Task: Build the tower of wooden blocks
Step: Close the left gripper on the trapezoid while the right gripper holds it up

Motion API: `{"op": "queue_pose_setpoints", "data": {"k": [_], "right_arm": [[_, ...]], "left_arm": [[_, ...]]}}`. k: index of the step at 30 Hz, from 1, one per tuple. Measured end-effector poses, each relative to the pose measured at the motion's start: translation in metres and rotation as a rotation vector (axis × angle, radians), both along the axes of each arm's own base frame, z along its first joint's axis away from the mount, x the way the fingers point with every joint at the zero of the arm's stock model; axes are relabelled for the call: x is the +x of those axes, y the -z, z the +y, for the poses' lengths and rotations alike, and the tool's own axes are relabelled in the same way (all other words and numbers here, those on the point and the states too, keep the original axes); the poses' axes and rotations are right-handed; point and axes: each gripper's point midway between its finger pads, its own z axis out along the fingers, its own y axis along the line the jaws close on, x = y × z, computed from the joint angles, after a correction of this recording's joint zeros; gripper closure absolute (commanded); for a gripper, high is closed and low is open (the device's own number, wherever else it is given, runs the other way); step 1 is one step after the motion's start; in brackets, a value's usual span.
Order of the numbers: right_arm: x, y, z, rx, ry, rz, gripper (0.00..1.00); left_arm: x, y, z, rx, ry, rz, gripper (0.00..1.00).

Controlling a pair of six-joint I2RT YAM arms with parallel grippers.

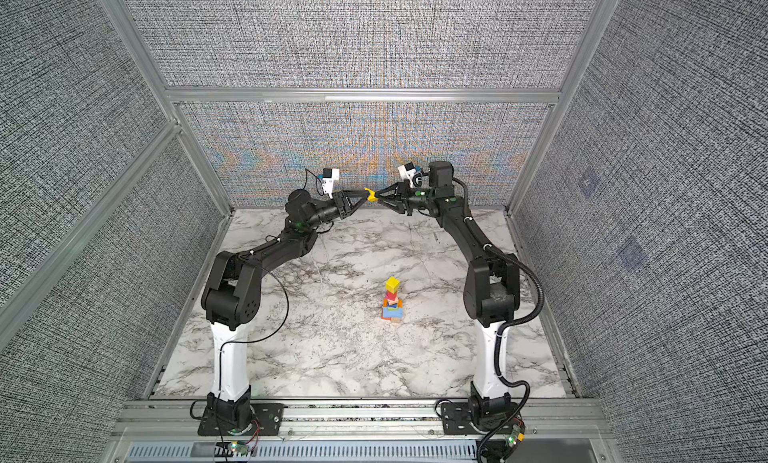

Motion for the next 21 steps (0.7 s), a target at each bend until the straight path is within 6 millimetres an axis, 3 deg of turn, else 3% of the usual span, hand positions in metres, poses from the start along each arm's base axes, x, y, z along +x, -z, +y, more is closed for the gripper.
{"op": "queue_pose_setpoints", "data": {"k": [6,11,16,21], "right_arm": [[0.0024,0.0002,-0.0009,0.006,0.007,0.011,0.84],[0.0027,0.0005,-0.0005,0.008,0.006,0.012,0.84],[0.0015,-0.0012,0.0003,0.014,-0.002,0.011,0.84],[0.001,-0.004,0.0005,0.018,-0.006,-0.001,0.85]], "left_arm": [[0.0011,0.0006,-0.0008,-0.007,0.009,0.01,0.62],[0.0009,0.0064,-0.003,-0.003,0.025,0.023,0.53],[0.001,0.0061,-0.0063,-0.007,0.034,0.023,0.53],[0.0026,0.0031,-0.0084,-0.012,0.036,0.017,0.6]]}}
